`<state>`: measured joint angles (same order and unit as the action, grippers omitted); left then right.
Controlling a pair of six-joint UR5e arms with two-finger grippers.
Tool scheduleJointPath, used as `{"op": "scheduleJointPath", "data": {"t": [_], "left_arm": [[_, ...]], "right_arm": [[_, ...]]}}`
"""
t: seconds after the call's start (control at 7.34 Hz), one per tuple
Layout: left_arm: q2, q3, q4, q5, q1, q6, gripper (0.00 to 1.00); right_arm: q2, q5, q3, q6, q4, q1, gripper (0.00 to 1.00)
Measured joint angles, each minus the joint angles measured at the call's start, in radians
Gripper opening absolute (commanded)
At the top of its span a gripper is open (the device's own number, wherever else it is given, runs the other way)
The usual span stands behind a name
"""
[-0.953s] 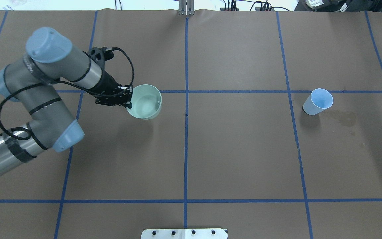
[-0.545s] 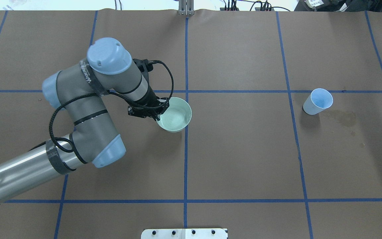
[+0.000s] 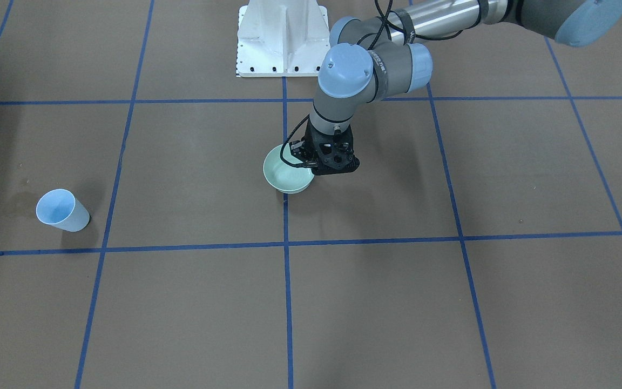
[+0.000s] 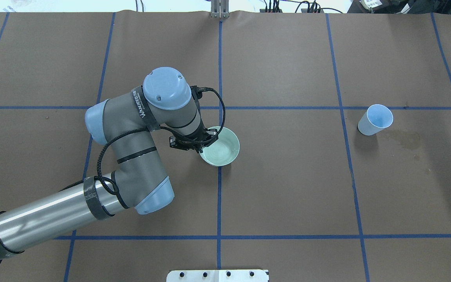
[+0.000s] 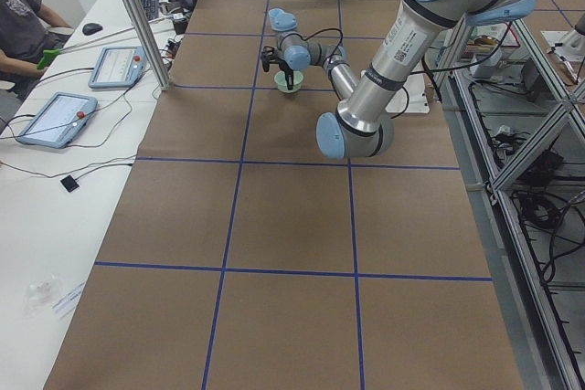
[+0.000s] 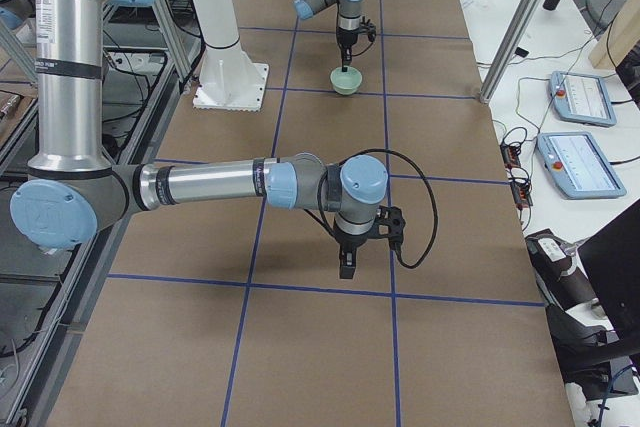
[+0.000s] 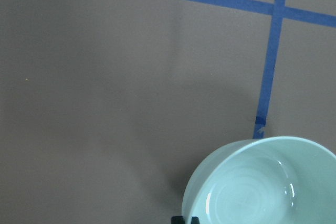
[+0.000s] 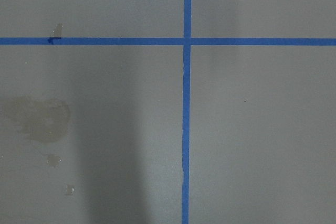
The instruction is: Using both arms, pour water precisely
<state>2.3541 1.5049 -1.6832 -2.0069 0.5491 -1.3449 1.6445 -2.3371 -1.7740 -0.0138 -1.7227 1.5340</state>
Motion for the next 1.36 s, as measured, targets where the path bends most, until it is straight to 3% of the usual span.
{"op": "scheduleJointPath", "data": {"t": [0.27,1.36], "left_arm": [[0.04,-0.05,-0.002,0.001,0.007,-0.006,0.0],[0.053,-0.093,-0.017,-0.007,0.063,-0.121,0.0]], "right_arm": [[0.001,-0.001,0.001,0.0,0.0,0.0,1.0],[0.004,-0.003,0.001,0.0,-0.001,0.0,1.0]]}}
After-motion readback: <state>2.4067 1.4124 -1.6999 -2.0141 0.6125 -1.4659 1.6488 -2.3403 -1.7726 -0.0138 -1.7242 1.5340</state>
